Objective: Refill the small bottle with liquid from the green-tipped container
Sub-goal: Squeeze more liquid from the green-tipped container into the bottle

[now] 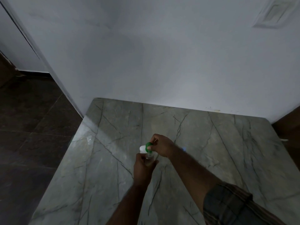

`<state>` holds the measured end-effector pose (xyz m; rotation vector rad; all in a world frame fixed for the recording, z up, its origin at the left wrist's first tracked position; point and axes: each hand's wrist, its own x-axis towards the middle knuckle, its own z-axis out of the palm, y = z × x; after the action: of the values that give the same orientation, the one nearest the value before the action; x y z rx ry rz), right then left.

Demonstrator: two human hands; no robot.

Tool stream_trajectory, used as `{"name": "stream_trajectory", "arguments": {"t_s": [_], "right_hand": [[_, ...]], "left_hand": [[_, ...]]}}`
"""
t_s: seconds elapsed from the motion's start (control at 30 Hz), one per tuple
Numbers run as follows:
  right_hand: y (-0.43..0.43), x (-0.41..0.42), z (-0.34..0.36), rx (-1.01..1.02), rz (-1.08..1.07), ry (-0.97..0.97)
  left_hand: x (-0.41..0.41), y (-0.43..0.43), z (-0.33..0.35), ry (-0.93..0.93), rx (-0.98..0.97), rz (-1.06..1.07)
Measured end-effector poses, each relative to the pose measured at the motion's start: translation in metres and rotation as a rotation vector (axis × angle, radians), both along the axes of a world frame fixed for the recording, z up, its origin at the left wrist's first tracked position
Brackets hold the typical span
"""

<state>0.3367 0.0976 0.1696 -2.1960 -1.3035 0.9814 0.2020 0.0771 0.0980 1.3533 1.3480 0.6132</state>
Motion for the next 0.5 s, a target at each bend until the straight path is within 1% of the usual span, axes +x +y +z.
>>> {"name": "stream_trajectory", "arguments": {"t_s": [0.3,0.5], "right_hand": [[0.0,0.0005,0.0069,-0.005,-0.011,0.009],[-0.0002,-0.0028,0.0048,-0.022,-0.008,0.009]], "left_hand": [[-0.0012,-0.0008,0.0067,0.031,0.041,-0.012],[-0.0005,-0.0023,0.0018,0.017,0.018,0.008]]}}
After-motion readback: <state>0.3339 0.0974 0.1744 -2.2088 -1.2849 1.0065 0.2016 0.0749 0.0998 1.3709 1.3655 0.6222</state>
